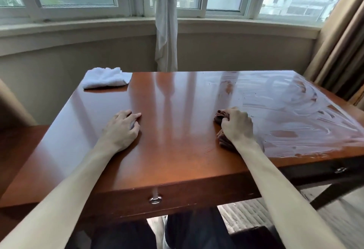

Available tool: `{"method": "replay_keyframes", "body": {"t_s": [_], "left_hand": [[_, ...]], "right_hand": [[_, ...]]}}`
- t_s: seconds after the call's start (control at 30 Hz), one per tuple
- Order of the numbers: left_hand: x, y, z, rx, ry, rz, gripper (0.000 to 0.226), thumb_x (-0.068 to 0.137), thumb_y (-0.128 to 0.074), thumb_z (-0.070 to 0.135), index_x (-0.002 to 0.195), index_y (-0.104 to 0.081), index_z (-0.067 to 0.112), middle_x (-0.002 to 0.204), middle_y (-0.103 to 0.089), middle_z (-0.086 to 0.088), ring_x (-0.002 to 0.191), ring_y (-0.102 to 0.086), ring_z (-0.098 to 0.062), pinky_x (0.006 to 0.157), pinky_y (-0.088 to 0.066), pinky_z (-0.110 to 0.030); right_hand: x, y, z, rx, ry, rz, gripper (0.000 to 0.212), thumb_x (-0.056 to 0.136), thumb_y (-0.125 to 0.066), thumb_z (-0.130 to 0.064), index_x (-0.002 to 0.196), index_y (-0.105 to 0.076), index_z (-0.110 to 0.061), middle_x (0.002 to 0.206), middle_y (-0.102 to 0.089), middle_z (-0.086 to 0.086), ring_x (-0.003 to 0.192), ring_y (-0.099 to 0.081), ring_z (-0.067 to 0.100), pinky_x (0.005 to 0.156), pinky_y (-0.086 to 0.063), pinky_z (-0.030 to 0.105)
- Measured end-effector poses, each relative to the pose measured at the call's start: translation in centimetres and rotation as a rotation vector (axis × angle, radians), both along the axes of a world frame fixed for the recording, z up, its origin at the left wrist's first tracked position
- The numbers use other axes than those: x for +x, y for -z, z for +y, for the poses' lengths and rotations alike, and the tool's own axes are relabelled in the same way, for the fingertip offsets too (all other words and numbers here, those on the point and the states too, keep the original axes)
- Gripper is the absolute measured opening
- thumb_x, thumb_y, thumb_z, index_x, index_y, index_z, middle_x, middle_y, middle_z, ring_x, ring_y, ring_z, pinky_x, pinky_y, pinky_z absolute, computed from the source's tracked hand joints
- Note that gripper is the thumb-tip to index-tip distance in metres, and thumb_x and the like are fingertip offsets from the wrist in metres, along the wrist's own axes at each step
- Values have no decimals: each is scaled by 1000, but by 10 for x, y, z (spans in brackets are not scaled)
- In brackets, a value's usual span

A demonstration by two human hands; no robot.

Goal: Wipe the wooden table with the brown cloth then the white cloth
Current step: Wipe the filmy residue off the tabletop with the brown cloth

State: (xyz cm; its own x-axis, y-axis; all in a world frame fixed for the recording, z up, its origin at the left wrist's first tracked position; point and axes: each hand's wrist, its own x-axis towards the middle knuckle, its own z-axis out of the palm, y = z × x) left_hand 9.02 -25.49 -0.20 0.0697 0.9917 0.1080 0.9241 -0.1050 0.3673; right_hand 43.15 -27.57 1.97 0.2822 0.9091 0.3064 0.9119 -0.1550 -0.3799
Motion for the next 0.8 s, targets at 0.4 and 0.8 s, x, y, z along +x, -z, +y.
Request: {"method": "replay_keyframes", "body": {"t_s": [0.4, 0.8], "left_hand": [[-72, -20, -50, -183, -131, 119, 60, 98, -38, 44, 152, -35, 18, 152, -41, -11, 139, -38, -31, 114, -33, -44], [-97, -11, -96, -64, -182, 131, 54, 103, -43, 42, 152, -38, 21, 161, -30, -11, 150, -23, -27, 123, -15, -39]], "right_hand": [[-231, -40, -27, -48, -507, 261, 18, 81, -54, -18, 84, -71, -13, 91, -71, 14, 89, -62, 41, 78, -48, 38], [-231, 8, -81, 20, -624, -27, 39, 85, -49, -26, 118, -70, -25, 125, -61, -8, 114, -55, 24, 83, -50, 37]]}}
